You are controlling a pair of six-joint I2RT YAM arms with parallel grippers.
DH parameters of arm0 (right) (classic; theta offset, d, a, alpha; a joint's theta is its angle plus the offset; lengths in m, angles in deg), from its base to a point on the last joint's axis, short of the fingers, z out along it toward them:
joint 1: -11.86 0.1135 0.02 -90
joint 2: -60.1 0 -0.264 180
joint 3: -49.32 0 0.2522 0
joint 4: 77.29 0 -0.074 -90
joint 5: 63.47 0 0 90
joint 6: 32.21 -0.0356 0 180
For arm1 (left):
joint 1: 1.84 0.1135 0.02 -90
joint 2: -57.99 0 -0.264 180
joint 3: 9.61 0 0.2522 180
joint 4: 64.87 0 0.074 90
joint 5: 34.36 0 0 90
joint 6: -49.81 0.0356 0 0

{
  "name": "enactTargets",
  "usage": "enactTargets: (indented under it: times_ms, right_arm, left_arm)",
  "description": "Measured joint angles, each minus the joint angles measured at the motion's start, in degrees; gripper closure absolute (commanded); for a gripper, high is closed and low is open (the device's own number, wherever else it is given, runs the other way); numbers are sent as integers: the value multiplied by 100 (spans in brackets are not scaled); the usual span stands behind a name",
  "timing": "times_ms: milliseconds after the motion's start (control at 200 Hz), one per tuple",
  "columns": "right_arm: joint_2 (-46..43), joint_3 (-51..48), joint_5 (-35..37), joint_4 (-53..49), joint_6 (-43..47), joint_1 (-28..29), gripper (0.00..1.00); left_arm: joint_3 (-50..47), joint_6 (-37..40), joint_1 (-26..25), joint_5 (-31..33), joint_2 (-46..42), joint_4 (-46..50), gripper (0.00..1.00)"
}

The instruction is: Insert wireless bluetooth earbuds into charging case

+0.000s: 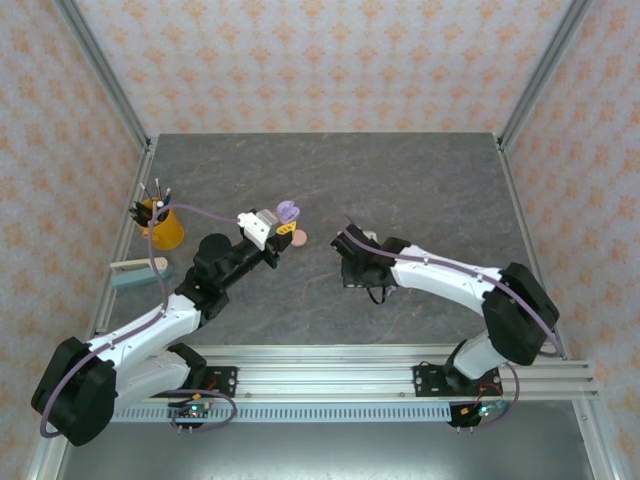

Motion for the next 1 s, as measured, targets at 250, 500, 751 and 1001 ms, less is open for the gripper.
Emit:
enactTargets:
  times_ms: [250, 500, 751, 1001]
  right_arm:
    - [-1086, 28, 271, 44, 107, -190, 85]
    - [-1620, 841, 546, 26, 629, -275, 84]
    - [-1720, 1563, 581, 157, 1204, -275, 84]
    - [-1788, 1731, 157, 761, 1606, -284, 83]
  left_arm:
    - [4, 0, 0, -7, 2, 15, 100]
    - [157, -20, 0, -118, 210, 13, 100]
    - [498, -81, -2, -400, 629, -7, 100]
    - [986, -173, -168, -691, 1113, -37, 100]
